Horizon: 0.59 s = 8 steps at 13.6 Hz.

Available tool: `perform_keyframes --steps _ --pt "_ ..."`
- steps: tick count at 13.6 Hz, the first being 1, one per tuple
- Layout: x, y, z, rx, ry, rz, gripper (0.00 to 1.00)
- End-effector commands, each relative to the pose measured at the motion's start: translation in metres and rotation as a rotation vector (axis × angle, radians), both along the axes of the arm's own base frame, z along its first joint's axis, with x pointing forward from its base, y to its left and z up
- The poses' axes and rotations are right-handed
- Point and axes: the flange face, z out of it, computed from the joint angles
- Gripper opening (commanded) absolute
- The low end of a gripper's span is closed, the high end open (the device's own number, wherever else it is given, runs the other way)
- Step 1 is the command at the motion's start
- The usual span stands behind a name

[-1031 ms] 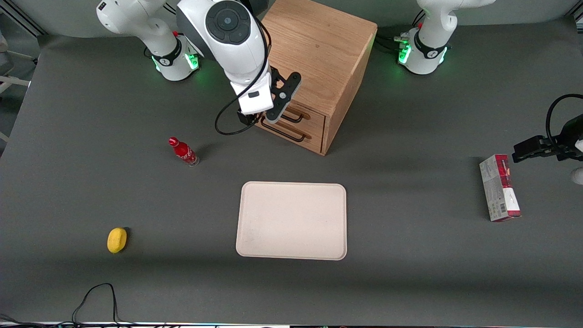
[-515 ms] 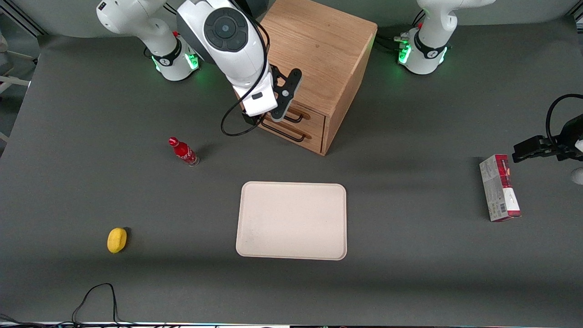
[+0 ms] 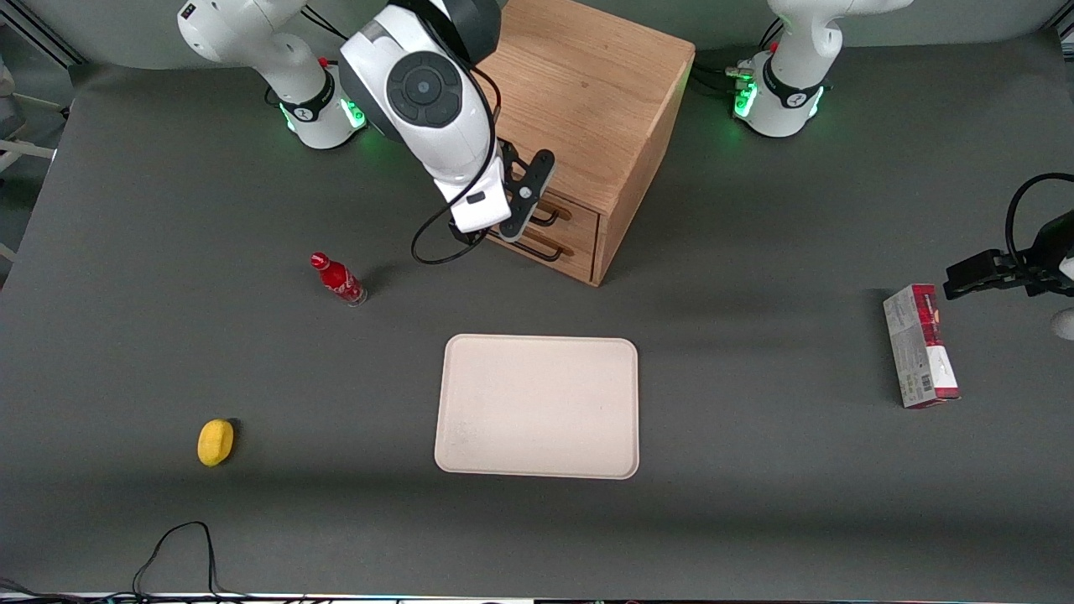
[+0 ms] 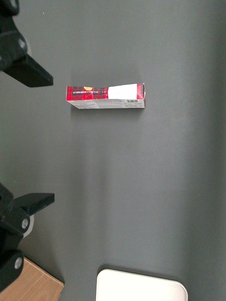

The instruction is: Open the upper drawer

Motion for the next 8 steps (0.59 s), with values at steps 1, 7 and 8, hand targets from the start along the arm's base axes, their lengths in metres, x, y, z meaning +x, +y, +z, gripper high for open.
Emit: perform_keyframes --steps 1,7,8 --pt "-0.001 -0.002 -0.017 0.021 -0.002 0.010 1.00" --pt "0.003 -0.004 -0.044 0.000 -0.031 0.009 1.00" --pt "0.003 -0.005 -0.048 -0.003 -0.032 0.008 1.00"
